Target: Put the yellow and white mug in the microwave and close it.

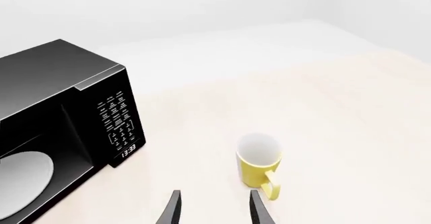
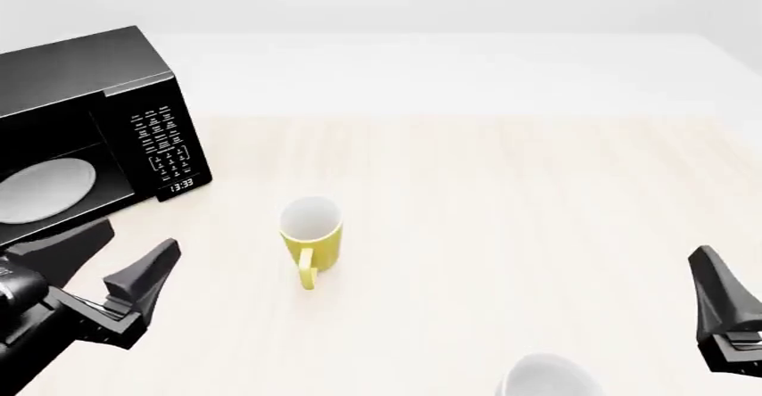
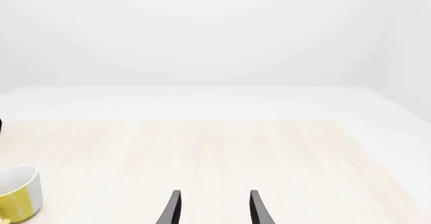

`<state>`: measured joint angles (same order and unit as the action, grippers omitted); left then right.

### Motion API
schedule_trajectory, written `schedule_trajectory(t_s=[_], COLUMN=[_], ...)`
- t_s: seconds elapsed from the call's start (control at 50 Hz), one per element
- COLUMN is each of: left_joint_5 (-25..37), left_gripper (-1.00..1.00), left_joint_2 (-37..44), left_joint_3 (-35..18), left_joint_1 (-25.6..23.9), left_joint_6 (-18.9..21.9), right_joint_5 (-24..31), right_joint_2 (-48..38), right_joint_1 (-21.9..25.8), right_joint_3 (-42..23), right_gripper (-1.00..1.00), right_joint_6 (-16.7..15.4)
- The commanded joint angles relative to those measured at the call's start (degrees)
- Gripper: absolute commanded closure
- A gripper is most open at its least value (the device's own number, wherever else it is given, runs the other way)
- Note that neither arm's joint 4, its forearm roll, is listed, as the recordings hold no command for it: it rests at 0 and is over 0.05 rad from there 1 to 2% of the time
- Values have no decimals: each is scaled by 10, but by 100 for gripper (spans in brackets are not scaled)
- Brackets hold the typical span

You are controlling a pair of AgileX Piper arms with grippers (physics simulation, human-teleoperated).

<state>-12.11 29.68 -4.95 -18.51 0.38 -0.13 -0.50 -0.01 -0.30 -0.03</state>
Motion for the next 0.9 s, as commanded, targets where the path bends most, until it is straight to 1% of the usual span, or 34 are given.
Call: schedule_trajectory(t_s=[0.02,0.08,0.1,0.16,0.22,0.26,0.32,0.36,0.38,0.44,0.48,0.5,0.56,0.66,0.9], left_joint_5=[6,5,2,6,2,2,-2,-2,-6,-11,-21,-20,-26,-53,-89], left_gripper=[-100,-100,-100,-100,-100,-100,-100,-100,-100,-100,-100,-100,-100,-100,-100], left_joint_2=[38,51,67,75,100,98,115,118,135,144,167,163,174,218,283], left_joint_3=[-27,-34,-39,-48,-55,-57,-62,-67,-69,-70,-71,-72,-73,-75,-84], left_joint_1=[-39,-50,-52,-61,-66,-69,-74,-76,-81,-85,-88,-87,-88,-86,-98], left_joint_6=[-32,-47,-57,-66,-90,-84,-102,-101,-119,-124,-144,-136,-142,-162,-173], right_joint_5=[0,0,0,0,0,0,0,0,0,0,0,0,0,0,0], right_joint_2=[1,1,1,1,1,1,1,1,1,1,1,1,1,1,1], right_joint_1=[0,0,0,0,0,0,0,0,0,0,0,0,0,0,0], right_joint_3=[1,1,1,1,1,1,1,1,1,1,1,1,1,1,1], right_gripper=[-100,-100,-100,-100,-100,-100,-100,-100,-100,-100,-100,-100,-100,-100,-100], right_joint_6=[0,0,0,0,0,0,0,0,0,0,0,0,0,0,0])
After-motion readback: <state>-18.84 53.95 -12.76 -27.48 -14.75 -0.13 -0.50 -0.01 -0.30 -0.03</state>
